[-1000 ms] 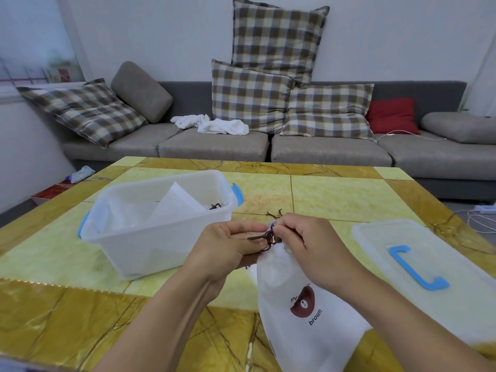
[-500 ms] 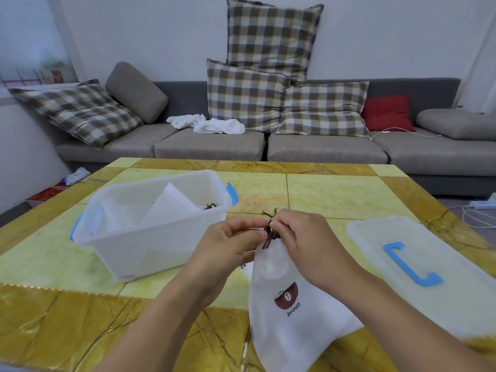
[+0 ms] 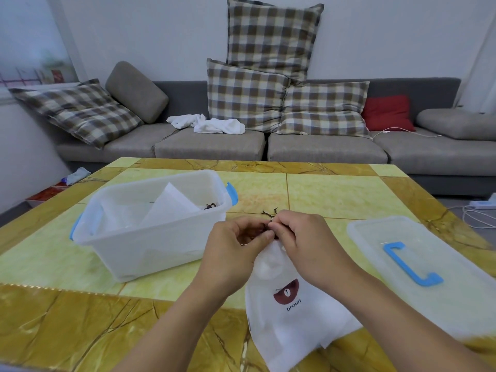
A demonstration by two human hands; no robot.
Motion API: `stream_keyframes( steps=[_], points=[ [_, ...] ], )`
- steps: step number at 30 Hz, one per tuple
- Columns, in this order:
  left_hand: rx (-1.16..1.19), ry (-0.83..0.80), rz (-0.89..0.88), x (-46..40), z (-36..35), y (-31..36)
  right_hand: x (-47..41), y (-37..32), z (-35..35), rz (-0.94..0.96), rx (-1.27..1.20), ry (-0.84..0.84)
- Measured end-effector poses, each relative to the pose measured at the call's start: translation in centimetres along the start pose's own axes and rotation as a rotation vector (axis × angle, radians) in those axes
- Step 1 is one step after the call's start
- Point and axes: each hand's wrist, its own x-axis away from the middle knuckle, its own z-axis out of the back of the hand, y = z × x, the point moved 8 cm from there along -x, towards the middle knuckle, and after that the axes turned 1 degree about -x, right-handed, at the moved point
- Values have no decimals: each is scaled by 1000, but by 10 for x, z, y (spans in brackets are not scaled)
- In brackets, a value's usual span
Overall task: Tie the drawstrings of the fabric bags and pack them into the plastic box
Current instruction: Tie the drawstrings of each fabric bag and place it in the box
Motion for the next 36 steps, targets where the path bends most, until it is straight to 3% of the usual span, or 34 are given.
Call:
stream_keyframes(
  steps=[7,16,23,28,32,36],
  points=[
    [-213,83,-112,0,4,8,-1,2,-1,-77,-62,-20],
    [-200,348,-199,4,23,17,0,12,-2,-209,-279,-44],
    [-40,299,64,-6,28,-17,2,18,-4,-282,-493,-57],
    [-238,285,-50,-11,47,-7,3,30,8,-370,-664,-139],
    [-358,248,-132,-9,45,1,5,34,14,-376,-648,-256],
    [-297,158,-103,-10,36,-9,6,25,1,-239,-272,-360]
  ],
)
